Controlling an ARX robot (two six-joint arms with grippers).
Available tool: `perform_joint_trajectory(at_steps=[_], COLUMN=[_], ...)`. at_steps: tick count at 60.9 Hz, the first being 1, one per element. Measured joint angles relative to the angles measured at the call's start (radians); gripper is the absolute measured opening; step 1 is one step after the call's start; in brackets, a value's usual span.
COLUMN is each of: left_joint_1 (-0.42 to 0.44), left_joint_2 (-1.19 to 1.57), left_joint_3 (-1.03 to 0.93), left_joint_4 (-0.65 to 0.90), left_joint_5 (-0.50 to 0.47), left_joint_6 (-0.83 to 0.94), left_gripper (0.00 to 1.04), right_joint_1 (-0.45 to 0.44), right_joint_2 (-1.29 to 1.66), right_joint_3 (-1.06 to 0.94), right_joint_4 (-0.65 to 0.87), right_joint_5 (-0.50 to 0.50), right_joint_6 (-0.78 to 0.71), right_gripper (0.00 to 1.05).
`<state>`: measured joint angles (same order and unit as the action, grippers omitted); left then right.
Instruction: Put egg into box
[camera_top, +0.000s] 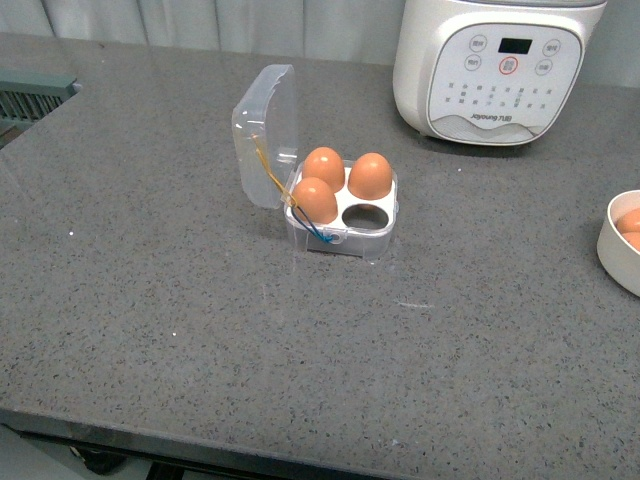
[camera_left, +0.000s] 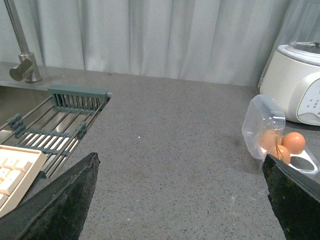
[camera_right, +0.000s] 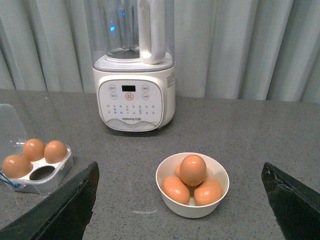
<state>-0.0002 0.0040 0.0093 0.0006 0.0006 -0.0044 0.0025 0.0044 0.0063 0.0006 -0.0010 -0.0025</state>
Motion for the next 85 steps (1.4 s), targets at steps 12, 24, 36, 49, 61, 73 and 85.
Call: perform_joint_trajectory(at_steps=[12, 24, 36, 49, 61, 73, 85], left_joint_1=[0.000, 0.000, 0.000, 0.000, 0.000, 0.000, 0.000], left_joint_2=[0.000, 0.000, 0.000, 0.000, 0.000, -0.001, -0.001], left_joint_3=[0.000, 0.000, 0.000, 0.000, 0.000, 0.000, 0.000], left_joint_4=[0.000, 0.000, 0.000, 0.000, 0.000, 0.000, 0.000], left_joint_5=[0.000, 0.000, 0.000, 0.000, -0.001, -0.001, -0.001], left_joint_6=[0.000, 0.000, 0.000, 0.000, 0.000, 0.000, 0.000], left_gripper=[0.98, 0.98, 0.98, 0.98, 0.98, 0.98, 0.98], right_joint_1=[0.000, 0.000, 0.000, 0.000, -0.051, -0.234, -0.296], right_joint_2=[0.000, 0.000, 0.000, 0.000, 0.255, 0.595, 0.880], right_joint_3=[0.000, 0.000, 0.000, 0.000, 0.056, 0.137, 0.228], right_joint_4=[0.000, 0.000, 0.000, 0.000, 0.010, 0.205, 0.288], right_joint_5=[0.000, 0.000, 0.000, 0.001, 0.125, -0.097, -0.290], right_joint_6=[0.000, 0.000, 0.000, 0.000, -0.020, -0.081, -0.146], right_gripper=[0.95, 0.95, 0.95, 0.95, 0.95, 0.95, 0.95])
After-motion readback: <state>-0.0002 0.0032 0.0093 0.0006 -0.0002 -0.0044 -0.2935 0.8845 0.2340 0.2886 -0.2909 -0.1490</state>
